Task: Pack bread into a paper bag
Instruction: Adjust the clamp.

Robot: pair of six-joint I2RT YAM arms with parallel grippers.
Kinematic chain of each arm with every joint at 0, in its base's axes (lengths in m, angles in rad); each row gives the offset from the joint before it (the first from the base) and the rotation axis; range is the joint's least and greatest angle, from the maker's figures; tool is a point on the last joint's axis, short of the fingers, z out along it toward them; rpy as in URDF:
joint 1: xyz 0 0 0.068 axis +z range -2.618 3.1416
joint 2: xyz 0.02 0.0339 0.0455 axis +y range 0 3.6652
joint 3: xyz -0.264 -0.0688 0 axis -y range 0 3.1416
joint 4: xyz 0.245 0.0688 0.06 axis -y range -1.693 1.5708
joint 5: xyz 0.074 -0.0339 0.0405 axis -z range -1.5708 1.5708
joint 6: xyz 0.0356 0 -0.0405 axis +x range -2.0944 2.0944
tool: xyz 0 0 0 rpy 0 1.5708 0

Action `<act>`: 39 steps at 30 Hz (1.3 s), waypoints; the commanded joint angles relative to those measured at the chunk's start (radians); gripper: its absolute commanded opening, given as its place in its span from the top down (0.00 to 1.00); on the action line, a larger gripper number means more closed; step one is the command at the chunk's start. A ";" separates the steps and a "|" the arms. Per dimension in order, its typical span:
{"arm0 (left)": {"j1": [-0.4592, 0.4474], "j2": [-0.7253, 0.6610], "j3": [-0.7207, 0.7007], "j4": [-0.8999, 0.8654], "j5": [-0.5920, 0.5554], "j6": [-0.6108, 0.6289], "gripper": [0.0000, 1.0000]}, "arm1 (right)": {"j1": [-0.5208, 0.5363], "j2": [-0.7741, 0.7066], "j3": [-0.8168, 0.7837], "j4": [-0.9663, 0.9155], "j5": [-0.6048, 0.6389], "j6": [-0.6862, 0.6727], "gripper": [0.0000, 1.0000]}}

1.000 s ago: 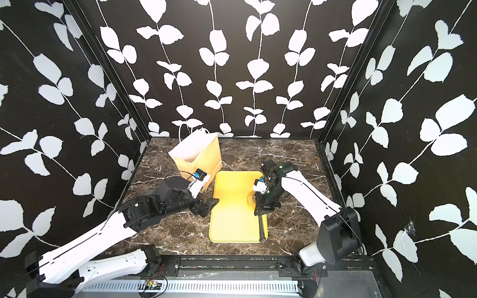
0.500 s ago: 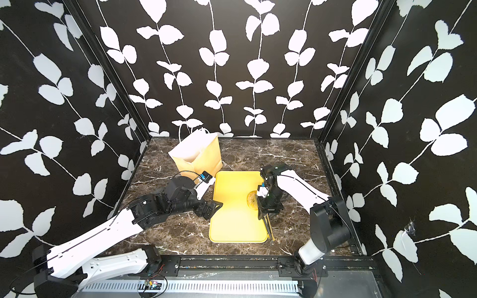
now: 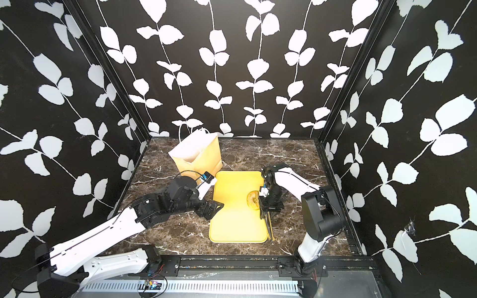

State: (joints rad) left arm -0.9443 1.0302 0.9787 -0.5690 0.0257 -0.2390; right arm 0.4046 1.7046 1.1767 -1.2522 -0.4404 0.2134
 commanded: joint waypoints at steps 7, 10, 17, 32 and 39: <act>0.001 0.021 0.009 0.031 0.027 0.028 0.01 | -0.021 0.048 0.107 -0.050 0.014 -0.034 0.58; -0.003 0.052 0.011 0.043 0.082 0.028 0.01 | -0.024 0.044 0.129 -0.068 -0.001 -0.037 0.58; -0.090 0.199 0.037 0.078 0.131 0.072 0.02 | -0.023 -0.016 0.258 -0.083 -0.101 -0.001 0.56; -0.184 0.493 0.260 0.112 0.165 0.151 0.02 | -0.024 -0.096 0.295 0.105 -0.216 0.160 0.56; -0.198 0.553 0.338 0.159 0.260 0.181 0.02 | -0.024 -0.096 0.287 0.174 -0.238 0.197 0.56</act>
State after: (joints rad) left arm -1.1358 1.5772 1.2747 -0.4526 0.2195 -0.0845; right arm 0.3840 1.6321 1.4345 -1.1168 -0.6495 0.3836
